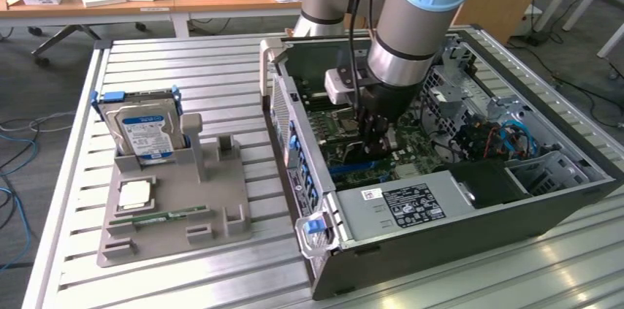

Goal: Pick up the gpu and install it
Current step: 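Insert the gpu into the slot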

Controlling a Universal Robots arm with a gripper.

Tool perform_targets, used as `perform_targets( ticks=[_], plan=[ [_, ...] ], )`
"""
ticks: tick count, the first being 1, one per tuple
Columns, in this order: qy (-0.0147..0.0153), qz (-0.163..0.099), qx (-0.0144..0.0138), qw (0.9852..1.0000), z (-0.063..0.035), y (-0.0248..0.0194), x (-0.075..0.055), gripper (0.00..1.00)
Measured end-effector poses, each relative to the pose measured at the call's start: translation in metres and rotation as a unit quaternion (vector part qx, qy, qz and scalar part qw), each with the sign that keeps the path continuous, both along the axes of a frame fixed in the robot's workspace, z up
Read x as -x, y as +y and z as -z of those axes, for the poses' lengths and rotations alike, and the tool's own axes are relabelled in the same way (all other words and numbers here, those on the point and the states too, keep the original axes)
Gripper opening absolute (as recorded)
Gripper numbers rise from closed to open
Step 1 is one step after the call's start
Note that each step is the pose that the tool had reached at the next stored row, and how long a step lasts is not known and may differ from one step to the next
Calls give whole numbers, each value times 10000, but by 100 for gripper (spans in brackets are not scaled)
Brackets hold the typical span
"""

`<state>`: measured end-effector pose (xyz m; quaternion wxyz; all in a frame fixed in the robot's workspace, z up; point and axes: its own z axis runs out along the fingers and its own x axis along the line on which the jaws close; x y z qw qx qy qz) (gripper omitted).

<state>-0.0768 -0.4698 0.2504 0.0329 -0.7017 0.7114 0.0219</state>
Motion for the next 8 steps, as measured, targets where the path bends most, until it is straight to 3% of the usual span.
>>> perform_targets(
  ticks=[8],
  plan=[
    [1,13,1,10000,5,9,6,26]
  ],
)
